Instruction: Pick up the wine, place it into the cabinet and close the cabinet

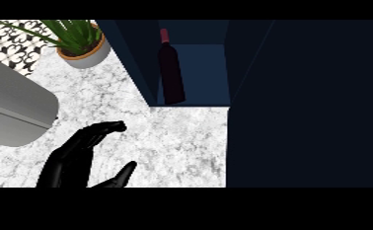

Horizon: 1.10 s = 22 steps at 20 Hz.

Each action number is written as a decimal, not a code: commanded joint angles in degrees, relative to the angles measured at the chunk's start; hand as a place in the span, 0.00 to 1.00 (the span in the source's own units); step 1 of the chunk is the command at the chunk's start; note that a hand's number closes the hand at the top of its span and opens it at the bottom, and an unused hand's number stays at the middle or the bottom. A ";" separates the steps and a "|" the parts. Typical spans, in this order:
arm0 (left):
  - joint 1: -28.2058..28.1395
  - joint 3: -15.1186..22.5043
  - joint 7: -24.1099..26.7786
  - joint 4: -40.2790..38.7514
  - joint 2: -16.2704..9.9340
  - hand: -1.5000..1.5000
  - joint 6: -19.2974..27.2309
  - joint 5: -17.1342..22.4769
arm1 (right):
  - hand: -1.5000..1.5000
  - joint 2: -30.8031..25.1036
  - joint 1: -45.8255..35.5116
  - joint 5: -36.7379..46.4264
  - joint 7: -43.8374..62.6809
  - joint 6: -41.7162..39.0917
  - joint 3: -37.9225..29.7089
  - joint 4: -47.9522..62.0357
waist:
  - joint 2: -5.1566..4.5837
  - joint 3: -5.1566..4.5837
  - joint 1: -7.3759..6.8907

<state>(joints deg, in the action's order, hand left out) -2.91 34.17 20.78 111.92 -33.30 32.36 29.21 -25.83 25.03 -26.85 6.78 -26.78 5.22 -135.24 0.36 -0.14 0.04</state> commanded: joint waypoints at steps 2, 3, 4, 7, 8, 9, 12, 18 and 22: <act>-7.11 -8.45 4.99 0.81 -5.79 1.00 -10.91 6.47 | 1.00 -1.70 4.94 0.23 1.16 -2.08 -2.25 -8.71 | -0.08 0.06 0.24; -8.04 -7.58 5.13 1.46 -5.14 1.00 -10.85 4.95 | 1.00 -1.77 3.54 -1.75 0.64 -2.53 -4.35 -7.16 | -0.15 0.10 0.10; -7.39 -6.77 4.48 0.49 -3.96 1.00 -10.75 5.12 | 1.00 -0.51 5.53 0.64 0.76 -1.39 -2.24 -11.46 | -0.08 0.08 0.52; -9.02 -8.64 6.38 0.04 -3.52 1.00 -12.71 5.22 | 1.00 -0.12 1.43 0.05 2.72 -0.06 -0.02 -10.67 | -0.23 0.06 -0.05; -13.93 -10.66 5.83 5.70 -8.61 1.00 -13.58 5.87 | 1.00 -1.57 1.53 -3.25 3.47 -0.13 -1.19 -10.62 | -0.09 0.06 -0.72; -10.18 -10.63 6.39 0.05 -4.51 1.00 -14.45 5.28 | 1.00 -0.18 1.92 -3.41 1.72 -2.61 0.65 -7.49 | -0.25 0.10 0.04; -13.67 -13.45 6.65 2.07 -8.08 1.00 -17.77 7.28 | 1.00 -0.93 -3.77 -5.97 5.74 -0.78 5.60 -4.78 | -0.36 0.05 -1.26; -18.17 -16.83 9.36 0.26 -8.11 1.00 -23.12 8.82 | 1.00 -1.49 -8.77 -7.86 10.16 -0.43 10.30 -7.03 | -0.27 0.05 -0.86; -18.58 -19.00 10.31 -1.45 -8.60 1.00 -26.29 9.34 | 1.00 4.67 -18.34 -4.24 14.74 6.15 18.49 -7.36 | -0.29 0.00 -1.20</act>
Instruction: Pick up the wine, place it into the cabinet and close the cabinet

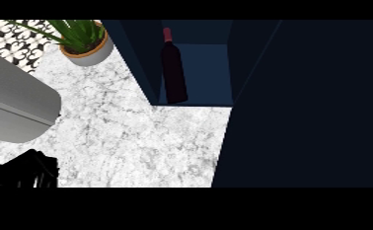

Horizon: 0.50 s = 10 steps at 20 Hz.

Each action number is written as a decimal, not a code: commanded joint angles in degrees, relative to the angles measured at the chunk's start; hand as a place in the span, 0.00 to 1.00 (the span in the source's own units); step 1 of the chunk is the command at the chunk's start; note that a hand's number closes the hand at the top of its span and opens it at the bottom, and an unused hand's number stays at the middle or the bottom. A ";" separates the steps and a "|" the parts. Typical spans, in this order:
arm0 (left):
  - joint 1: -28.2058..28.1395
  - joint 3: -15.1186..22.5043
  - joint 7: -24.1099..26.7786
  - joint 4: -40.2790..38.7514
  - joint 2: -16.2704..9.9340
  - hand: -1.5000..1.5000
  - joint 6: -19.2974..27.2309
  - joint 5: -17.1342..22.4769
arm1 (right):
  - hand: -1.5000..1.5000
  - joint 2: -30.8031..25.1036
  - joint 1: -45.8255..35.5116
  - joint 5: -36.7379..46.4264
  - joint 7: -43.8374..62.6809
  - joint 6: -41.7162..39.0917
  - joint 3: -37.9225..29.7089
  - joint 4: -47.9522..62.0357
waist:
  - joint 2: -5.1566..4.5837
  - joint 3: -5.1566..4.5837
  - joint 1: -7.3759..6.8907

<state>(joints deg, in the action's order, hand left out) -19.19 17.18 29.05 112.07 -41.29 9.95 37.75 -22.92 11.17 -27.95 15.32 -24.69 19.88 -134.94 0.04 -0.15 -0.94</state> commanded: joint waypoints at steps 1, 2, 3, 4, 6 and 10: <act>-5.30 -2.79 2.97 0.44 -1.88 1.00 -4.75 0.51 | 1.00 3.21 -7.96 -2.17 7.41 5.92 4.14 -6.37 | 0.08 0.01 -0.76; -1.88 -0.36 0.92 -0.66 0.49 1.00 -2.86 -0.60 | 1.00 5.10 -11.86 -2.24 9.83 8.34 5.84 -6.30 | -0.05 0.01 -0.20; -3.28 -3.57 -0.20 1.07 -0.46 1.00 -3.55 1.47 | 1.00 7.99 -11.63 2.34 9.33 9.13 9.57 -3.53 | 0.05 0.08 0.06; -2.27 -2.71 -0.14 1.64 0.32 1.00 -2.52 -1.05 | 1.00 9.89 -15.91 1.97 10.08 9.79 9.68 -0.04 | -0.01 0.09 0.04; -2.94 -6.28 -0.63 -0.12 -1.41 1.00 -6.42 2.89 | 1.00 12.27 -21.50 1.04 17.72 15.62 11.48 -2.43 | 0.04 0.02 -0.14; -4.01 -5.10 -1.27 1.93 1.54 1.00 -3.85 -0.56 | 1.00 20.44 -32.73 3.26 20.40 19.35 11.54 5.74 | 0.03 0.07 -0.11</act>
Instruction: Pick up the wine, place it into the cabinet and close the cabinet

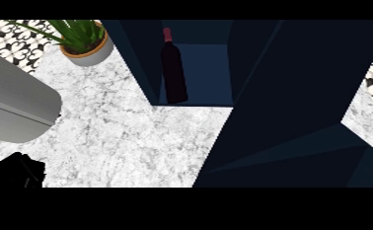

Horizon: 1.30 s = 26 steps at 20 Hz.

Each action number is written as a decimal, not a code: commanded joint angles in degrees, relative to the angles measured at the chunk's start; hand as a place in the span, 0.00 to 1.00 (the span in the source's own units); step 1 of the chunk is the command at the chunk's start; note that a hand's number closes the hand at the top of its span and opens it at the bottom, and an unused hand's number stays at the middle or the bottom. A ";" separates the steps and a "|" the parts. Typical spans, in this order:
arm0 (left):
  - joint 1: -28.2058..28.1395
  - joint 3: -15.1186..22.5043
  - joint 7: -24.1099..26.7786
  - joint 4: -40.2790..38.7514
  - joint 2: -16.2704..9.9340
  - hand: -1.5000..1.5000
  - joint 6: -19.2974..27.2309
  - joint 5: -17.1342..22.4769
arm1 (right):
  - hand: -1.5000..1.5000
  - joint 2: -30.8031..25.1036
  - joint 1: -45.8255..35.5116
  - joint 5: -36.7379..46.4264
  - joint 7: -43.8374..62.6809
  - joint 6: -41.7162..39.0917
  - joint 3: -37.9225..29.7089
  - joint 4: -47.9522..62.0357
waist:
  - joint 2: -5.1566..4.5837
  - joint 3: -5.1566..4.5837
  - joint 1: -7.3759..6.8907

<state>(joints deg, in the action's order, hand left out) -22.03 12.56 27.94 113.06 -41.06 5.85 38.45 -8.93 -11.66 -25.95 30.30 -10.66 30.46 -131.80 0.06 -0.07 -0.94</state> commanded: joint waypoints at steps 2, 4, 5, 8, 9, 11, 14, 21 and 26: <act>-2.75 -4.08 1.66 -2.55 0.64 1.00 -5.05 0.09 | 1.00 7.01 -12.17 0.17 7.90 4.77 -0.88 2.70 | 0.02 0.01 0.14; -3.72 -5.90 1.99 -2.54 -0.85 1.00 -8.00 1.84 | 1.00 8.70 -17.55 2.95 7.19 12.12 4.08 6.97 | 0.11 -0.03 -0.20; -6.29 -2.84 1.56 0.74 1.64 1.00 -5.44 -2.25 | 1.00 8.75 -15.74 2.10 3.11 8.17 1.75 10.06 | 0.03 0.05 -0.05; -7.72 -5.88 0.18 3.22 0.05 1.00 -7.46 0.38 | 1.00 8.84 -23.06 2.26 -1.16 15.28 3.98 16.83 | 0.03 0.04 -0.57; -2.97 -4.13 -0.74 -0.66 2.76 1.00 -4.62 -2.32 | 1.00 8.86 -24.95 -1.49 -0.87 14.53 -0.61 18.39 | -0.12 0.04 0.01; -3.79 -6.84 -0.99 -0.26 2.32 1.00 -7.44 -0.64 | 1.00 8.89 -26.97 0.77 -1.03 19.53 4.68 20.25 | 0.02 0.04 0.07; -3.55 -6.98 -2.74 1.28 2.85 1.00 -7.45 -0.87 | 1.00 8.91 -31.20 -3.96 -5.99 17.19 -0.46 28.26 | -0.13 0.06 -0.18; -4.60 -6.84 -2.35 0.46 6.13 1.00 -8.60 -4.09 | 1.00 8.93 -38.00 -8.57 -8.22 22.13 -3.95 36.94 | -0.08 0.05 -0.18; -0.93 -7.38 -5.25 -1.38 7.43 1.00 -9.29 -4.58 | 1.00 8.93 -39.75 -11.02 -13.06 18.23 -5.88 46.40 | -0.22 0.05 0.10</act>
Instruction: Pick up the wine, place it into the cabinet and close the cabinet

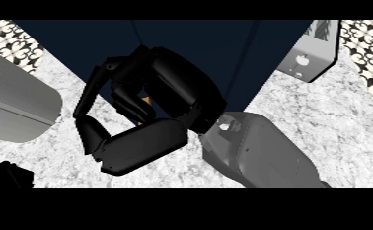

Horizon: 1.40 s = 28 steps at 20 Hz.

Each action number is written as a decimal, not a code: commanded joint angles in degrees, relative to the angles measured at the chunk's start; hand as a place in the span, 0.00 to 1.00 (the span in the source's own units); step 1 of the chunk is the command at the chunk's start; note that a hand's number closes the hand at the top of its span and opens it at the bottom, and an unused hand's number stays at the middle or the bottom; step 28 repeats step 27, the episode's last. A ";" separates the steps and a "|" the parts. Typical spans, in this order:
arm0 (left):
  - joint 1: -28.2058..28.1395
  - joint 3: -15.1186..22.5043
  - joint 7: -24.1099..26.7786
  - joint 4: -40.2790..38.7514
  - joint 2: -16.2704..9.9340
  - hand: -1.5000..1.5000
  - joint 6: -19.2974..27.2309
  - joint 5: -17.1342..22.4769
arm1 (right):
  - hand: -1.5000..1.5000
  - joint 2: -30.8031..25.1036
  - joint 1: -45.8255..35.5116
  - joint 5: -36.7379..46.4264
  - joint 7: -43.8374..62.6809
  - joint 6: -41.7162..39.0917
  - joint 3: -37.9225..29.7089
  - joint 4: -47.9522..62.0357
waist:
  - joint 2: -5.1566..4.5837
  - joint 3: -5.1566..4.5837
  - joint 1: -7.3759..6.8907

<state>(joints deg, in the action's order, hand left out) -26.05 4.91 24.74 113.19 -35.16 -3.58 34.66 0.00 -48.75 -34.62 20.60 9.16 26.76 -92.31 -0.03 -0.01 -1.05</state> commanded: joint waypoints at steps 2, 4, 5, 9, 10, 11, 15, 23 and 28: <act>1.20 -0.64 0.67 -2.24 2.16 1.00 -2.04 -2.04 | 1.00 -0.20 1.36 -0.09 -2.44 -5.57 -4.99 7.77 | -0.06 0.00 0.43; -1.92 -2.26 0.59 -1.04 2.54 1.00 -3.84 -1.82 | 1.00 -0.04 1.12 0.66 -1.41 -7.12 -5.65 7.81 | 0.05 0.01 0.39; 2.26 -1.84 -3.37 -0.10 1.61 1.00 -1.84 -0.74 | 1.00 -0.75 4.60 1.58 -4.85 -8.06 -4.96 9.68 | -0.07 0.03 0.72; 2.92 -0.50 -2.98 -0.67 4.34 1.00 -1.49 -3.19 | 1.00 -3.84 1.73 0.36 -7.57 -13.47 -10.79 18.15 | -0.17 0.02 0.45; 2.56 -2.76 -3.89 -1.18 3.97 1.00 -2.38 -2.12 | 1.00 -0.04 0.02 2.19 -8.86 -8.89 -9.00 19.42 | -0.06 0.01 0.27; 4.88 -2.68 -5.64 -1.96 4.24 1.00 -0.72 -2.71 | 1.00 -0.03 -0.10 2.86 -9.46 -11.31 -9.93 21.73 | -0.13 0.01 0.41; 2.96 -4.60 -3.76 -2.36 3.39 1.00 -4.71 -2.07 | 1.00 -0.03 -4.73 4.13 -11.59 -12.04 -13.09 28.71 | -0.23 -0.02 -0.12; 4.51 -2.55 -5.84 -1.29 5.18 1.00 -2.71 -3.15 | 1.00 -5.64 -5.47 3.34 -15.84 -21.02 -16.47 34.64 | -0.60 -0.01 -0.17; 5.30 -3.02 -7.27 -0.35 5.09 1.00 -2.48 -2.19 | 1.00 -6.19 -7.40 2.66 -15.10 -21.42 -17.65 35.39 | -0.52 -0.01 0.07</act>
